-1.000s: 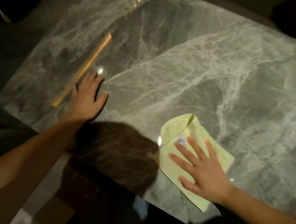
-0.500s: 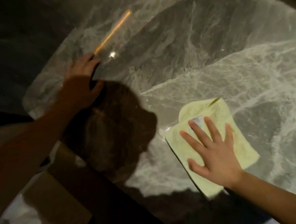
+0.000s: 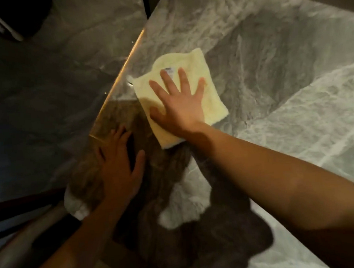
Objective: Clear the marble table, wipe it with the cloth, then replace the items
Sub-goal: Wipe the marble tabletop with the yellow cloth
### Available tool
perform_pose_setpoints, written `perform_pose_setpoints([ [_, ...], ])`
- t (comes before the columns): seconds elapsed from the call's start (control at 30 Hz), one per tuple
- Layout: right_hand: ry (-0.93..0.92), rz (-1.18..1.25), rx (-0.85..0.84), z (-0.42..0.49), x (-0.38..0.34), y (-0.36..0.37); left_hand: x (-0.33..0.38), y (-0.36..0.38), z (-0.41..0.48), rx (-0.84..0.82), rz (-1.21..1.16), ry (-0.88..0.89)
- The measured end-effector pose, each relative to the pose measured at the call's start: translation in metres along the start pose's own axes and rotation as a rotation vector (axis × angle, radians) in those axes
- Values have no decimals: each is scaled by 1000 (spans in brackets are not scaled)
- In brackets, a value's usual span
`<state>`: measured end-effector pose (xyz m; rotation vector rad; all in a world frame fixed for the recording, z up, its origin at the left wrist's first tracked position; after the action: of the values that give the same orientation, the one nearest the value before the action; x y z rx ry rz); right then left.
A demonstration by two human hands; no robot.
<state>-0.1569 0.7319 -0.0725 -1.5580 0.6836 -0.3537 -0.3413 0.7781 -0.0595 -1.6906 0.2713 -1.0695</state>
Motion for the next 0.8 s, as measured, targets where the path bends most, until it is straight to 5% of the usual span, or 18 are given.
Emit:
perform_pose_setpoints([
  [0.17, -41, 9, 28, -28, -6, 3, 21, -22, 21, 91, -15, -206],
  [0.37, -138, 81, 4, -118, -19, 13, 77, 0, 54, 32, -246, 88],
  [0.67, 79, 97, 14, -308, 68, 26, 187, 88, -22, -324, 45, 513],
  [0.8, 269, 125, 37, -394, 130, 25, 260, 141, -66, -437, 90, 530],
])
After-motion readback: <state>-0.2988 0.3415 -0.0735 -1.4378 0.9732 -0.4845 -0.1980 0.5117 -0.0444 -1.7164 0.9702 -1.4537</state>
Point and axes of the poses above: each hand's wrist, its own z-axis towards the middle knuckle, its own y-axis out of the palm, x = y × z, the point moved 9 cm from there along z, towards the middle knuckle, and after that the axes turned 3 degrees about -z, right-handed, at the moved point
